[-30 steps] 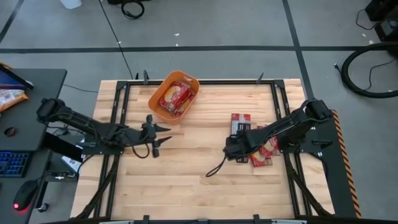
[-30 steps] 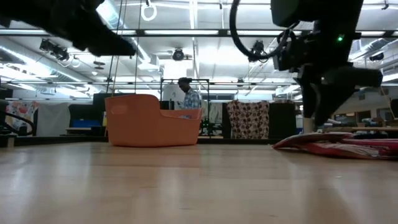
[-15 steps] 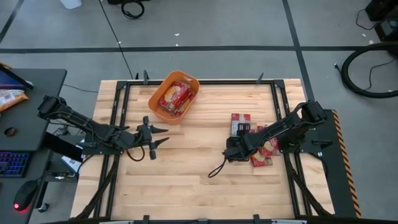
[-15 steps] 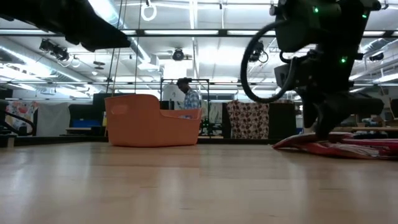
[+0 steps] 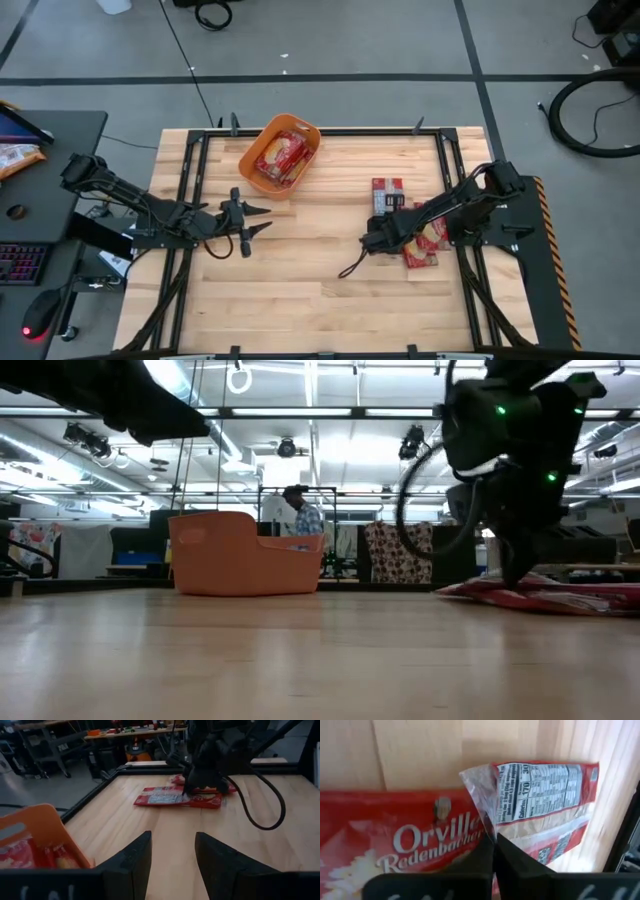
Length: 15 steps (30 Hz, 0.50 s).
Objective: Sort popcorn bags into baskets
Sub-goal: Put the red popcorn bag into the orange bin
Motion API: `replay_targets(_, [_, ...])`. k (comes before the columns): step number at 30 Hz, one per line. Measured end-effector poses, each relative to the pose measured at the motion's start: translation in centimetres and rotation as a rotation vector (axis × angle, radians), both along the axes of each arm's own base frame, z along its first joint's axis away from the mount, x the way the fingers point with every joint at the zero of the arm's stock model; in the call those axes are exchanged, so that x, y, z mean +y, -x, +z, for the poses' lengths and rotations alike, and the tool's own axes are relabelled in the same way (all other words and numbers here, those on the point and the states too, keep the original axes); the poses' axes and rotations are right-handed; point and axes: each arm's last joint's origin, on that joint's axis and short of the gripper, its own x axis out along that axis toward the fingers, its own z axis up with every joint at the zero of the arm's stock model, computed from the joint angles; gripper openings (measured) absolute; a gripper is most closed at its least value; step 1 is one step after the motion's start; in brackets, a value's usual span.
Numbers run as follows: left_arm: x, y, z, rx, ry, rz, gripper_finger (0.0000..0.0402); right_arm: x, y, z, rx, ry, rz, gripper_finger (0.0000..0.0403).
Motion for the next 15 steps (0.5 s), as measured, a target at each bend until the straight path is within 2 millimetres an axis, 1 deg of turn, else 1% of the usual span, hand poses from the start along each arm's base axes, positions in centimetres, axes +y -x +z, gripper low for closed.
replay_targets(3, [-0.1, 0.0, -0.1, -0.003, 0.04, -0.015, 0.0155, 0.0, -1.1, 1.2, -0.023, -0.012, 0.024, 0.0014])
replay_targets(6, [-0.1, 0.0, -0.1, -0.006, 0.061, -0.025, 0.0155, 0.2, -2.6, 2.9, -0.064, -0.013, 0.069, 0.001])
replay_targets(10, [-0.1, 0.0, -0.1, -0.01, 0.086, -0.019, 0.0155, 0.5, -4.9, 6.0, -0.16, 0.028, 0.134, 0.0007])
replay_targets(15, [-0.1, 0.1, -0.4, 0.005, 0.128, -0.007, 0.0155, 0.7, -7.5, 10.6, -0.28, 0.048, 0.228, 0.0006])
